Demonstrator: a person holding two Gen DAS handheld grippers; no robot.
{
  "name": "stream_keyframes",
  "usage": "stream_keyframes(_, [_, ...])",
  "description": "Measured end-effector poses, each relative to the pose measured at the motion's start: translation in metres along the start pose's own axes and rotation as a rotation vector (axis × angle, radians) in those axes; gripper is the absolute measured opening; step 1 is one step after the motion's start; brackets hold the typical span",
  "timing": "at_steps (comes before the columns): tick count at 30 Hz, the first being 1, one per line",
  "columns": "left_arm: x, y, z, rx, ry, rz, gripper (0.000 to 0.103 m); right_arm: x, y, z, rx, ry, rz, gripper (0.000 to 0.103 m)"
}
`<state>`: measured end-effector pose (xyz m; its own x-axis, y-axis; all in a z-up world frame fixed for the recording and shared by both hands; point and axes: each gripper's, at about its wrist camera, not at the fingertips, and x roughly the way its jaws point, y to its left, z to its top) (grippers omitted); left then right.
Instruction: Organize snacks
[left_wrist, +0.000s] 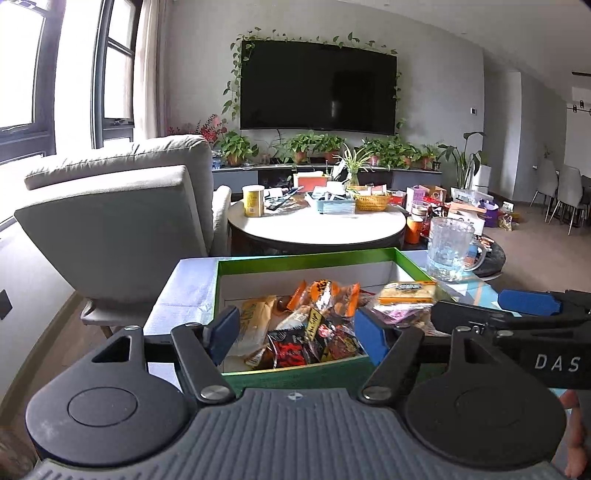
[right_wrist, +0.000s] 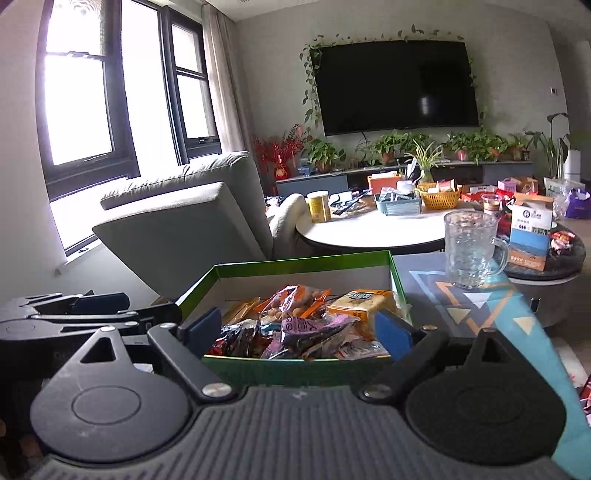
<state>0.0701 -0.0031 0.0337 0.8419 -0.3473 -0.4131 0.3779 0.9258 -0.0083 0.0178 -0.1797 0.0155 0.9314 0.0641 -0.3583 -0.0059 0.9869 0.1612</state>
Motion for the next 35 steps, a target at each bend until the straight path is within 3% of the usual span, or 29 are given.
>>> stream_keyframes(11, [-0.009,-0.008,-0.005,-0.006,0.039,0.039,0.066,-0.016,0.002,-0.006,0.005,-0.023,-0.035,0.04])
stream_keyframes(35, [-0.004,-0.004,-0.013,-0.026,0.074,0.037,0.066,-0.013,0.004,-0.011,0.019,0.0,-0.049,0.041])
